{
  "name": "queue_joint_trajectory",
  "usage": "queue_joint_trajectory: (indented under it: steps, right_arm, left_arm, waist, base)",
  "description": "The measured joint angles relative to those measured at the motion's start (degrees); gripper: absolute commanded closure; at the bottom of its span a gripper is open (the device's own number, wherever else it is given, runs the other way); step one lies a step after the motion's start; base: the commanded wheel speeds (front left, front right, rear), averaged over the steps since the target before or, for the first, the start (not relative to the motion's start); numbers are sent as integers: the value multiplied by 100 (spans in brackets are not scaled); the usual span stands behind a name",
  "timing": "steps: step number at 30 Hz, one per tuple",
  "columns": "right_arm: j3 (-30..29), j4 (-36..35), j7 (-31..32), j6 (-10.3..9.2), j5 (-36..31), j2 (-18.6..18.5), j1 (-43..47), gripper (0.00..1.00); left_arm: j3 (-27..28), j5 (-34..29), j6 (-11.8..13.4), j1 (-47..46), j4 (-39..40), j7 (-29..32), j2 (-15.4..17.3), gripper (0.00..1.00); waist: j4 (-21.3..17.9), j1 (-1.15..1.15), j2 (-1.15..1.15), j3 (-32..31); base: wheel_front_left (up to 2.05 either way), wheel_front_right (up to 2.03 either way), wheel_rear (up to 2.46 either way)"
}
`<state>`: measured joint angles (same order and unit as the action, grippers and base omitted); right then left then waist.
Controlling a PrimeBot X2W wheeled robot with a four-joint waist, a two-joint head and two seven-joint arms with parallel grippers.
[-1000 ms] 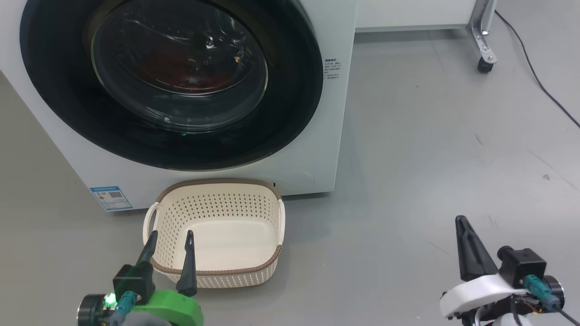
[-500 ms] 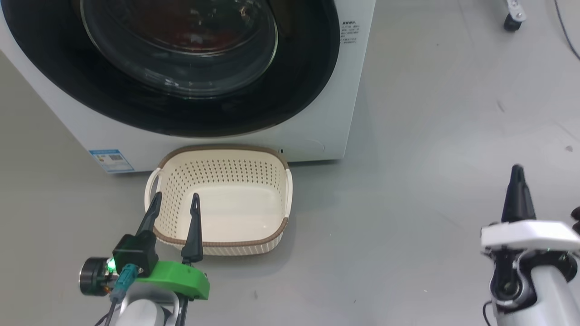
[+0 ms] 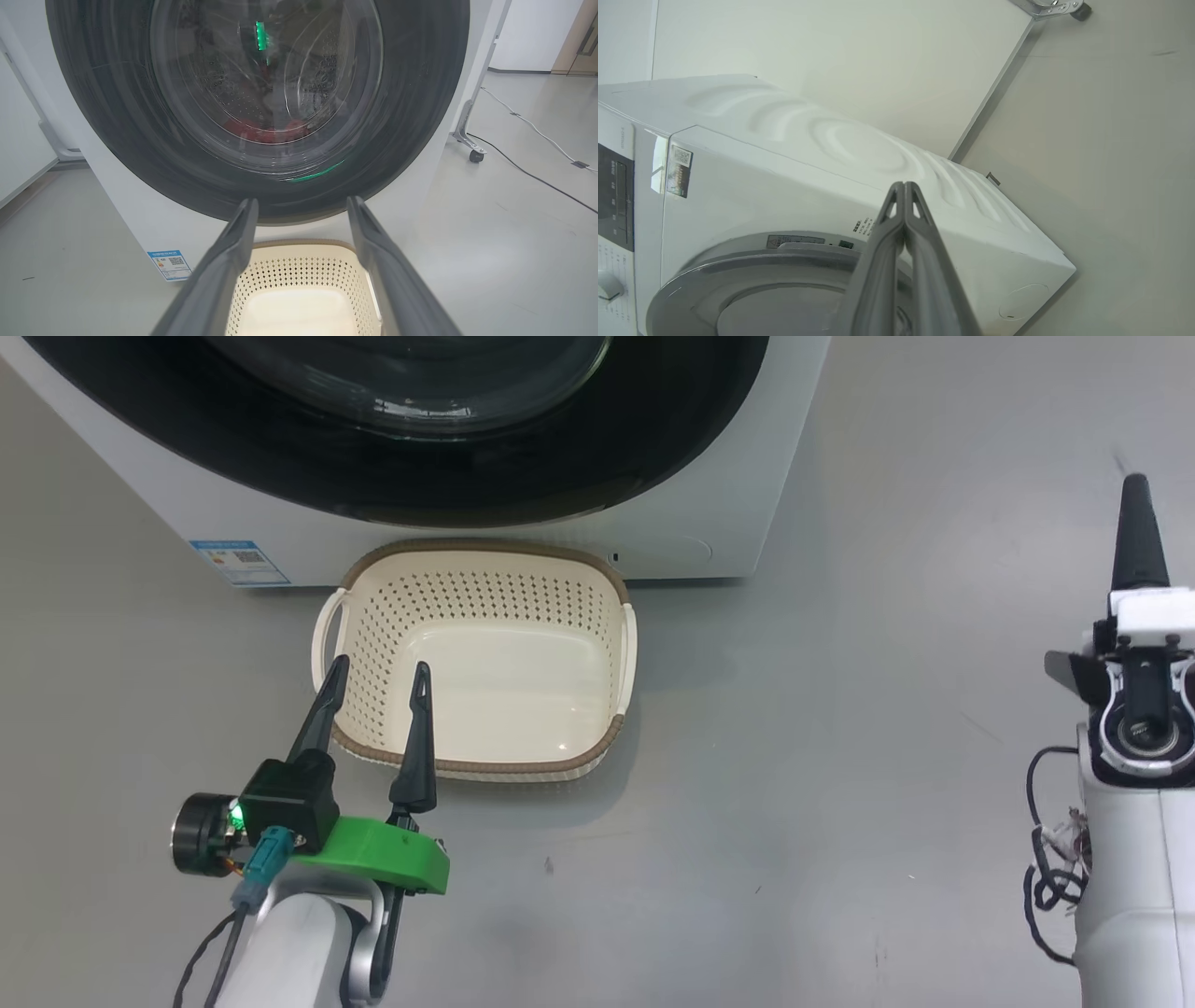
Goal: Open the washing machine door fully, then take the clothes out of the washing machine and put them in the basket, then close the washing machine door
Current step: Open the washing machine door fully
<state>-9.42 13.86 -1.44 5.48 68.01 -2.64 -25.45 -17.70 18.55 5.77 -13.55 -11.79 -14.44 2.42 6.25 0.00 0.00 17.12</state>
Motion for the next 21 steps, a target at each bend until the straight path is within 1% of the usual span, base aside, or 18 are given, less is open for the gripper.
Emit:
queue_joint_trajectory:
  steps: [5, 8, 11, 16, 17, 20, 21]
  right_arm:
    - [-84, 135, 503, -2, 454, -37, -586, 100]
    - [-91, 189, 771, -22, 645, -131, -955, 100]
    - [-60, 264, 1054, -92, 768, -245, -1331, 100]
    - [60, 375, 1462, -169, 1004, -297, -1790, 100]
    - [70, 401, 1556, -214, 1072, -293, -1896, 100]
    - [231, 512, 1855, -292, 1057, -460, -2274, 100]
    - [231, 512, 1855, -292, 1057, -460, -2274, 100]
  left_arm:
    - [-125, 25, 7, -133, 24, 0, -7, 0]
    - [-215, 110, 7, -216, 74, 0, -7, 0]
    - [-296, 157, 8, -301, 98, 0, -13, 0]
    - [-380, 215, 25, -406, 123, 0, -15, 0]
    - [-413, 225, 32, -425, 131, 0, -15, 0]
    - [-514, 322, 47, -495, 149, 0, -25, 0]
    - [-514, 322, 47, -495, 149, 0, -25, 0]
  waist:
    - [175, 0, 0, 239]
    - [285, 0, 0, 369]
    - [392, 0, 0, 497]
    - [528, 0, 0, 655]
    - [560, 0, 0, 691]
    - [683, 0, 0, 835]
    - [683, 0, 0, 835]
  base:
    - [0, 0, 0]
    - [0, 0, 0]
    - [0, 0, 0]
    - [0, 0, 0]
    - [0, 0, 0]
    - [0, 0, 0]
    - [0, 0, 0]
